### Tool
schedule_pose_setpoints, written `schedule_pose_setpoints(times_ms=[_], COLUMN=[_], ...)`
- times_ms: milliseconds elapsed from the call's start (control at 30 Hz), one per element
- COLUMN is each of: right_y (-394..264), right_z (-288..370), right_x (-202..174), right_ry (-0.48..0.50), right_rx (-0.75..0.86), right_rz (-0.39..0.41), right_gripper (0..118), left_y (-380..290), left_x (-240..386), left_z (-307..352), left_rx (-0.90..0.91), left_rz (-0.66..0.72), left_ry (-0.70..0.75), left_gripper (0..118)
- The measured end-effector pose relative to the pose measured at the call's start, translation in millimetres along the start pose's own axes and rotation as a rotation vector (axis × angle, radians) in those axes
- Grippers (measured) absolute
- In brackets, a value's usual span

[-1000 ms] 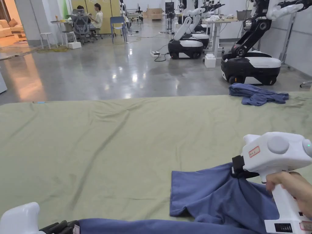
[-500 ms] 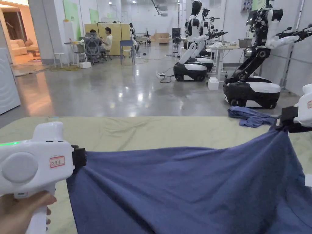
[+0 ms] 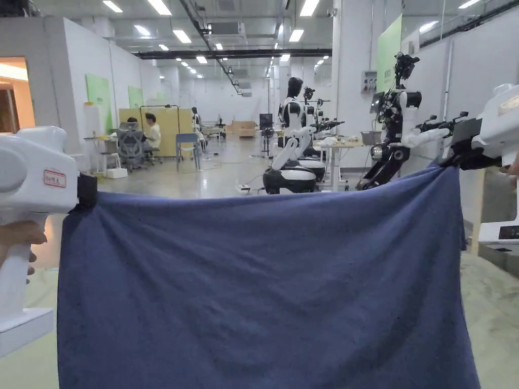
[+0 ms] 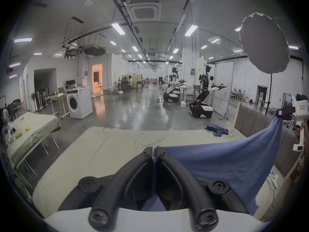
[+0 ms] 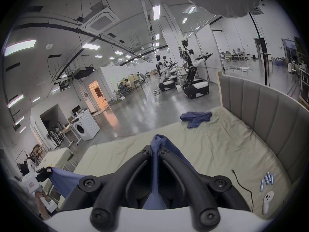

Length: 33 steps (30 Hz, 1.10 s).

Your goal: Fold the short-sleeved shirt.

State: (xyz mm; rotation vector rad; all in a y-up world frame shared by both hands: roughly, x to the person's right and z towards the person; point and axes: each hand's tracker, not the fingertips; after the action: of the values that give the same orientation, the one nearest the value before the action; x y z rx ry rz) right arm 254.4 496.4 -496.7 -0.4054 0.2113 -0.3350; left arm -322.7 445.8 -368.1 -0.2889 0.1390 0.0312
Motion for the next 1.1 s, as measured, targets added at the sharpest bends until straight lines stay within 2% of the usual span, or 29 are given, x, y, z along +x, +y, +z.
schedule_pose_setpoints(times_ms=[133, 200, 267, 400, 533, 567, 667, 833, 933, 1033, 1100], right_y=[42, 70, 85, 106, 102, 104, 90, 52, 9, -37, -75], right_z=[5, 3, 9, 22, 33, 26, 10, -55, -109, -178, -218], right_x=[-34, -46, -58, -73, -85, -84, -81, -54, -34, 4, 30], right_ry=[0.022, 0.013, 0.044, 0.007, 0.016, -0.003, -0.015, -0.064, -0.114, -0.170, -0.197], right_rx=[0.068, 0.100, 0.160, 0.190, 0.215, 0.211, 0.171, 0.054, -0.041, -0.165, -0.244], right_rz=[-0.035, -0.033, -0.045, 0.002, 0.024, 0.062, 0.104, 0.062, 0.075, 0.064, 0.028], right_gripper=[6, 6, 6, 6, 6, 6, 6, 6, 6, 6, 6], left_y=[63, 96, 120, 158, 169, 167, 150, 93, 42, -27, -76], left_x=[-2, -5, -7, -10, -11, -11, -12, -14, -10, 0, 5], left_z=[-22, -27, -26, -30, -38, -42, -63, -124, -172, -225, -260], left_rx=[0.047, 0.092, 0.161, 0.207, 0.242, 0.237, 0.229, 0.099, 0.011, -0.134, -0.241], left_rz=[-0.071, -0.069, -0.025, -0.076, -0.045, -0.057, -0.069, -0.071, -0.049, -0.042, -0.069], left_ry=[0.028, 0.055, 0.047, 0.103, 0.087, 0.086, 0.101, 0.073, 0.072, 0.059, 0.075], left_gripper=[3, 3, 3, 3, 3, 3, 3, 3, 3, 3, 3])
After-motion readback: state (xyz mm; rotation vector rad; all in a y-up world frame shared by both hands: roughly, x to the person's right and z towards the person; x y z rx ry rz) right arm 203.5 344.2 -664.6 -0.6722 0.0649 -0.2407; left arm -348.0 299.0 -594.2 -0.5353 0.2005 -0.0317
